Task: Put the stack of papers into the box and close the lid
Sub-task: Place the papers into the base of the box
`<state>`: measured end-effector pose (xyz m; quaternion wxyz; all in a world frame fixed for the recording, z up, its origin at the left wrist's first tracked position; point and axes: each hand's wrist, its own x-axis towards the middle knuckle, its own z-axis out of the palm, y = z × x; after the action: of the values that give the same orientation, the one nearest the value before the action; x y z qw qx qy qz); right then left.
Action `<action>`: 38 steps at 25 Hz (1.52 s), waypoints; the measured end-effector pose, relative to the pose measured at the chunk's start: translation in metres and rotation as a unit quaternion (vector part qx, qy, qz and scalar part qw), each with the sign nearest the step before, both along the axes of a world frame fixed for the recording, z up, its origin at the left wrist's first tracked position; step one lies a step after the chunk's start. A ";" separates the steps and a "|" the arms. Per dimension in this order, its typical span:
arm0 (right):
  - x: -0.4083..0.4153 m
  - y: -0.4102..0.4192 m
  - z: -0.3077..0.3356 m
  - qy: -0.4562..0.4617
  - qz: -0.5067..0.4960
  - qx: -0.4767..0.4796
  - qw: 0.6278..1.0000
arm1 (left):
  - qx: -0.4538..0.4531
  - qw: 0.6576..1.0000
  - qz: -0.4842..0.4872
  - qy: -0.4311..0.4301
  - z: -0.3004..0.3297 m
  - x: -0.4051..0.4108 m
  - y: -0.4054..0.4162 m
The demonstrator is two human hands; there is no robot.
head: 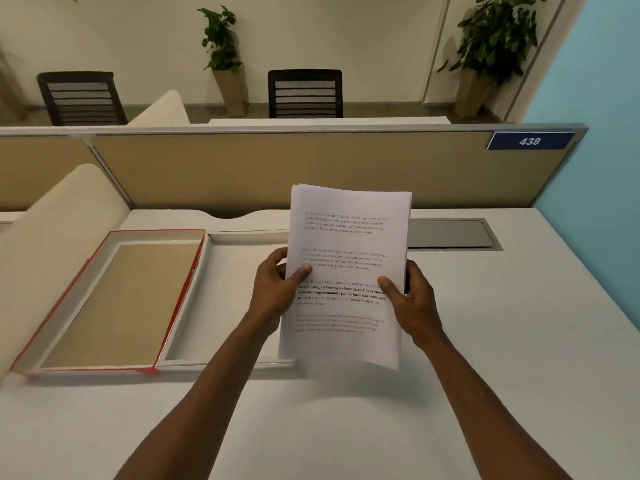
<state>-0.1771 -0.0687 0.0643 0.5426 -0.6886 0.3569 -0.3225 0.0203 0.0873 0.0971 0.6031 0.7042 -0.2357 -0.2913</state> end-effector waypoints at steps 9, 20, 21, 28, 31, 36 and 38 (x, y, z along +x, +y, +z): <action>0.116 0.047 -0.002 -0.002 0.045 0.192 0.980 | 0.067 0.988 -0.082 0.108 0.011 0.104 0.080; 0.243 0.098 -0.042 0.186 -0.023 0.254 0.949 | 0.194 0.981 -0.014 0.001 -0.066 0.190 0.095; 0.254 0.105 -0.050 0.218 -0.031 0.240 0.945 | 0.199 0.980 -0.019 0.007 -0.081 0.201 0.098; 0.255 0.108 -0.060 0.307 -0.029 0.089 0.947 | 0.246 0.966 -0.005 -0.080 -0.099 0.184 0.089; 0.255 0.113 -0.060 0.310 -0.038 0.068 0.948 | 0.282 0.950 -0.012 -0.131 -0.102 0.181 0.087; 0.251 0.120 -0.062 0.349 -0.004 -0.005 0.937 | 0.334 0.919 -0.036 -0.204 -0.113 0.169 0.084; 0.245 0.125 -0.067 0.364 0.032 -0.046 0.930 | 0.360 0.897 -0.045 -0.255 -0.120 0.163 0.087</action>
<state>0.0676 0.0560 -0.0026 0.3533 -0.7940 0.4924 -0.0474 0.1836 0.1738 -0.0227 0.2144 0.9119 -0.2916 -0.1933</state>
